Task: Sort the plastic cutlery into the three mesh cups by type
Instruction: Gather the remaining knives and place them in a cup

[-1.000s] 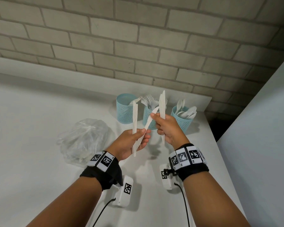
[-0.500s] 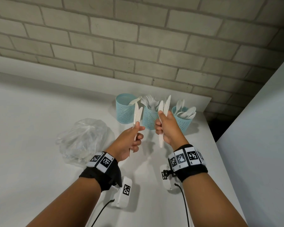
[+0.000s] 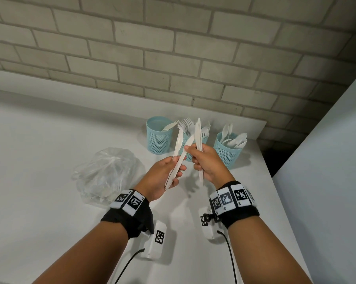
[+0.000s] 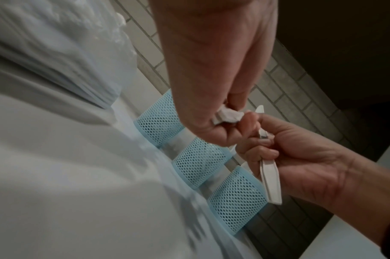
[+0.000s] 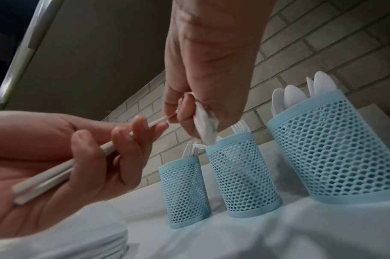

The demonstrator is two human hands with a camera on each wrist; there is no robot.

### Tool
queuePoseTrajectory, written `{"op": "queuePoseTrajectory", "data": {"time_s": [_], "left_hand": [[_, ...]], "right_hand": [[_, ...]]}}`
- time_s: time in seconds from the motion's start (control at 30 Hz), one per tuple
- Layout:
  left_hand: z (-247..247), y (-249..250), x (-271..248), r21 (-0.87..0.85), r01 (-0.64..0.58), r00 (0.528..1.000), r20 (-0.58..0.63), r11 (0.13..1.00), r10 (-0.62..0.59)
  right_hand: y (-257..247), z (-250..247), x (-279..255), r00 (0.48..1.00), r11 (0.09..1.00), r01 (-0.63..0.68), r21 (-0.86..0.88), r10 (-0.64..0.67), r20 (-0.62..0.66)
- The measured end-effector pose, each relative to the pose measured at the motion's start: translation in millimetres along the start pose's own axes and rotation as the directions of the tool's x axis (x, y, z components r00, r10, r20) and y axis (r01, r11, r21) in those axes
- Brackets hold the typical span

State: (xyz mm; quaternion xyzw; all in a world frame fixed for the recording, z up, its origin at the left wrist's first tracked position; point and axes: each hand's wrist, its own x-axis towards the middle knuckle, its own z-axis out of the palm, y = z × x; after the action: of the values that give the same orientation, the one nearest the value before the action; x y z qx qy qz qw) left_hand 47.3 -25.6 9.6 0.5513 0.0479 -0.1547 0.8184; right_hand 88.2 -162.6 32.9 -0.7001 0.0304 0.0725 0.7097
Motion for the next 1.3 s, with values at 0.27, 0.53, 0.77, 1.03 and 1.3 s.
{"op": "queuePoseTrajectory", "data": {"time_s": [0.27,0.53,0.77,1.03,1.3], "left_hand": [[0,-5,1,0.057,0.007,1.0,0.03,0.998,-0.009],[-2,-3,3,0.036,0.033,0.999,-0.005,0.999,-0.033],[-2,-4,2,0.041,0.077,0.997,0.02,0.996,-0.078],[-7,-9,4,-0.215,0.278,0.952,-0.067,0.936,-0.298],[-11,-1,3,-0.458,0.248,0.959,-0.009,0.853,-0.284]], "right_hand": [[-1,2,5,0.999,0.997,0.017,0.081,-0.013,-0.047],[4,4,3,0.999,0.996,0.035,0.086,-0.034,-0.018],[2,18,0,0.988,0.998,-0.026,0.063,0.016,0.151],[0,37,-1,0.973,0.975,0.222,-0.02,-0.22,0.072],[5,53,-5,0.947,0.949,0.314,-0.019,-0.311,0.084]]}}
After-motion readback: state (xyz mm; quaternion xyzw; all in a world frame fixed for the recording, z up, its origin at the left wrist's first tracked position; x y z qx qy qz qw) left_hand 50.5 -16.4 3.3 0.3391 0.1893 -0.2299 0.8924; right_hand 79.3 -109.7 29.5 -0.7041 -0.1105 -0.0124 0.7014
